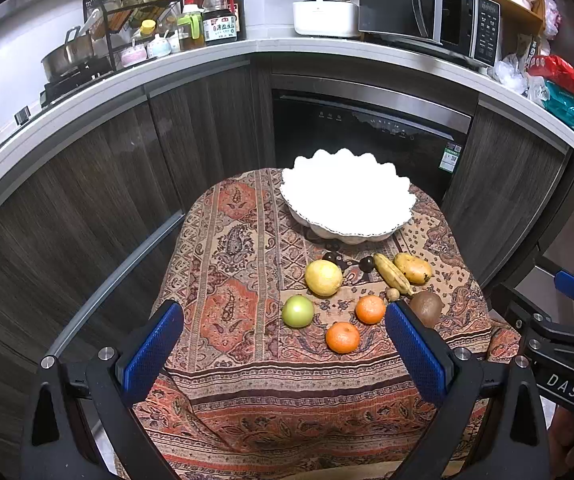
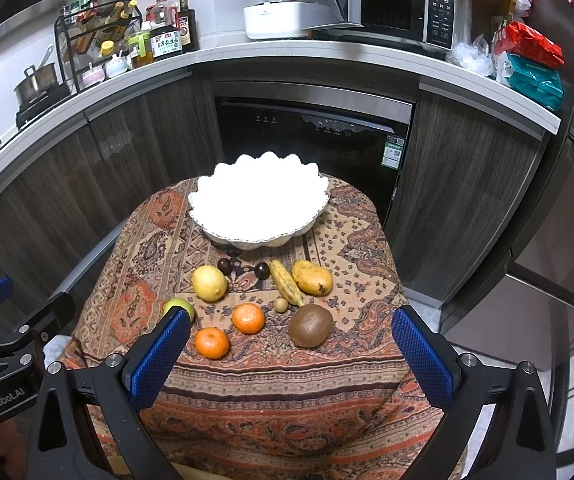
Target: Organize fruits
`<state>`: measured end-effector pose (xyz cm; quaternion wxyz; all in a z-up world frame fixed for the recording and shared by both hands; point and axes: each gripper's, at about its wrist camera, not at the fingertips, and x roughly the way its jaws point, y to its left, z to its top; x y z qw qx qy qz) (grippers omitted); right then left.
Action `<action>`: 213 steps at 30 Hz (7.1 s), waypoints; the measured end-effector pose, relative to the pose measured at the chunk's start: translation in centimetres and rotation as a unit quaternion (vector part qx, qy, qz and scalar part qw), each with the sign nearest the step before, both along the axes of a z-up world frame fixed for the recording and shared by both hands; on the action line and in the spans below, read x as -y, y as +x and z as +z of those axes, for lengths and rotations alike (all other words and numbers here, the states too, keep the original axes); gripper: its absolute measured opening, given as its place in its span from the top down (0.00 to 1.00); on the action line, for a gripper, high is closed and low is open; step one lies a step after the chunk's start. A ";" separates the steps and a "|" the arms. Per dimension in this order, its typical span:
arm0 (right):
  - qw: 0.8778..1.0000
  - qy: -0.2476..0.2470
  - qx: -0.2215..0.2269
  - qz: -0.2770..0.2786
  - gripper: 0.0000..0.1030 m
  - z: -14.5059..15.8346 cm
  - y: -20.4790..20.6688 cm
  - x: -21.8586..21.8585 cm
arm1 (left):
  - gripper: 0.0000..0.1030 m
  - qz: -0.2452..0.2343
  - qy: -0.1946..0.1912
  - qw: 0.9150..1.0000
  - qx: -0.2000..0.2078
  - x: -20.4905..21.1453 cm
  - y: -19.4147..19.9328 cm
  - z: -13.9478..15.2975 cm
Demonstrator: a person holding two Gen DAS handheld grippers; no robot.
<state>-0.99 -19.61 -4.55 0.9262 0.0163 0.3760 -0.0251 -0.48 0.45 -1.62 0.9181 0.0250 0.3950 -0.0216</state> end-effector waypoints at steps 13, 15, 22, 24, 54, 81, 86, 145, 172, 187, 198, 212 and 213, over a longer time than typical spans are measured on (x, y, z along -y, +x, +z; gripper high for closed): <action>1.000 0.001 -0.011 -0.007 0.01 -0.8 0.9 0.2 | 0.00 0.001 0.005 1.000 -0.011 0.3 1.0 -0.9; 1.000 -0.001 -0.013 -0.009 0.01 -1.0 1.1 0.1 | 0.00 0.001 0.006 1.000 -0.012 0.4 1.1 -1.1; 1.000 -0.007 -0.021 -0.010 0.01 -2.1 1.6 0.2 | 0.00 0.001 0.010 1.000 -0.020 0.4 2.0 -2.3; 1.000 -0.009 -0.025 -0.011 0.01 -2.6 2.0 0.3 | 0.00 -0.001 0.011 1.000 -0.023 0.4 2.2 -2.8; 0.997 -0.025 -0.075 -0.020 0.01 -12.5 6.7 3.1 | 0.04 -0.045 0.005 0.993 -0.109 4.3 7.7 -14.9; 0.993 -0.018 -0.115 -0.016 0.01 -18.0 10.0 4.9 | 0.48 -0.075 0.003 0.979 -0.191 7.3 10.6 -22.8; 0.993 -0.011 -0.116 -0.004 0.01 -18.4 10.6 4.5 | 0.54 -0.084 0.000 0.979 -0.185 7.2 10.4 -22.7; 0.999 -0.001 -0.031 0.039 0.39 -7.6 13.0 2.2 | 0.55 -0.078 -0.045 0.994 -0.062 4.9 13.8 -9.4; 0.999 -0.011 -0.033 0.027 0.39 -6.9 25.9 3.3 | 0.55 -0.069 -0.030 0.995 -0.068 5.0 27.4 -9.7; 0.995 0.005 -0.092 0.031 0.39 -11.1 30.4 3.4 | 0.54 -0.057 -0.028 0.992 -0.113 4.9 31.1 -14.1; 0.995 0.004 -0.090 0.033 0.30 -11.1 30.8 3.4 | 0.31 -0.046 -0.007 0.993 -0.108 5.0 31.3 -13.9; 0.998 -0.021 -0.056 0.004 0.17 -8.4 28.5 3.8 | 0.09 -0.025 0.012 0.997 -0.075 4.4 29.2 -10.9; 0.998 -0.021 -0.053 0.003 0.17 -8.2 28.2 3.8 | 0.09 -0.025 0.013 0.997 -0.073 4.3 28.9 -10.6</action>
